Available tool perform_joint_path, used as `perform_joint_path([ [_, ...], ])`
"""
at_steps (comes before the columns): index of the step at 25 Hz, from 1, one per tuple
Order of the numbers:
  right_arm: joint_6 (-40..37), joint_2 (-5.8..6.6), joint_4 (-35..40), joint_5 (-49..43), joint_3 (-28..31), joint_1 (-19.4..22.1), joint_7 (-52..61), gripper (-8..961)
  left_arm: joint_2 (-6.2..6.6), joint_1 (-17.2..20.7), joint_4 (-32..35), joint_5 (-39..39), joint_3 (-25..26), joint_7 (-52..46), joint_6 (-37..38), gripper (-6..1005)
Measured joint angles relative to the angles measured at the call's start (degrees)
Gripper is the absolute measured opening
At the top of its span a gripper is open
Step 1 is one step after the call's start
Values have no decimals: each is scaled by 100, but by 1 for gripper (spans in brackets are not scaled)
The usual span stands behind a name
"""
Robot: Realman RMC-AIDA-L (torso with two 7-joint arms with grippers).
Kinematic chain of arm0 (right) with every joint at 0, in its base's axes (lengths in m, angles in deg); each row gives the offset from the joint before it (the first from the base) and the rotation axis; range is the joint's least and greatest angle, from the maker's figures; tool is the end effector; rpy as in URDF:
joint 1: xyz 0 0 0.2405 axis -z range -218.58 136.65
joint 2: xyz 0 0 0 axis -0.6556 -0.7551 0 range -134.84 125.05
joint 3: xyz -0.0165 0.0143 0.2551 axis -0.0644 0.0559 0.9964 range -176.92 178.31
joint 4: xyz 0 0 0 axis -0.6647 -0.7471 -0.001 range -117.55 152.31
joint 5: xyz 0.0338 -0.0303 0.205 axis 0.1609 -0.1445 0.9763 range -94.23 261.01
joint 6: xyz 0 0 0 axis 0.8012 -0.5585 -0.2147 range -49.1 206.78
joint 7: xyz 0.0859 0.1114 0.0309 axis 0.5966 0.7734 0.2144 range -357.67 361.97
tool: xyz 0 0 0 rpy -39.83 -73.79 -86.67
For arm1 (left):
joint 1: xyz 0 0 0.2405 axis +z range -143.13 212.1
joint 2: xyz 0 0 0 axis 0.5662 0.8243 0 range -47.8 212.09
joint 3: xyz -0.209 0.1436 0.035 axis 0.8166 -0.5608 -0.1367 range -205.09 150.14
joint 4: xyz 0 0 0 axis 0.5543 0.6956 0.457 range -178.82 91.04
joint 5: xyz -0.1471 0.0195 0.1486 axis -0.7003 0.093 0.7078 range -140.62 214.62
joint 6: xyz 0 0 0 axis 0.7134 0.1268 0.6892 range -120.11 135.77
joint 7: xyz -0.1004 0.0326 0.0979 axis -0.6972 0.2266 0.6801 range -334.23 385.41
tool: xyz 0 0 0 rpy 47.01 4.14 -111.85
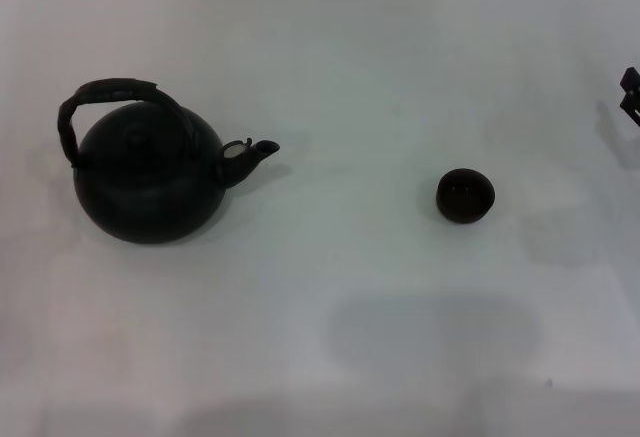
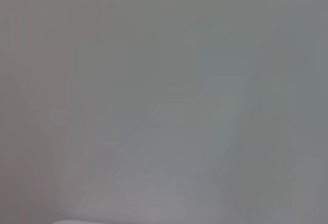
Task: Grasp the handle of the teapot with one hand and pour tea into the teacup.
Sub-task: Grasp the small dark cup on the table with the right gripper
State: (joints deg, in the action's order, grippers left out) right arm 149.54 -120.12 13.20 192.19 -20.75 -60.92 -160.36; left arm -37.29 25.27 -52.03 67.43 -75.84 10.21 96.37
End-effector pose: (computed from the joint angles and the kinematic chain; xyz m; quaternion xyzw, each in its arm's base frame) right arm 0.3853 0.2770 -0.0011 -0.7271 0.2765 0.2509 0.5761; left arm -0.4016 0.1843 0.0083 -0.6014 -0.3057 -0.2933 0.6773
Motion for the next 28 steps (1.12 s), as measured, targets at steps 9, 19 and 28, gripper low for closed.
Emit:
perform_joint_path([
  [9,7,0,17,-10,0,0,-6,844,-1,8,-12,9,-7,0,5,740],
  [19,704,36,1314,-1771,-716,103,1252,842,6,7,10,2,1,0,14,739],
  [28,1391,52,3857,-2923,-1705,277,3825,843,8,7,-8,-8,1,0,14,739],
])
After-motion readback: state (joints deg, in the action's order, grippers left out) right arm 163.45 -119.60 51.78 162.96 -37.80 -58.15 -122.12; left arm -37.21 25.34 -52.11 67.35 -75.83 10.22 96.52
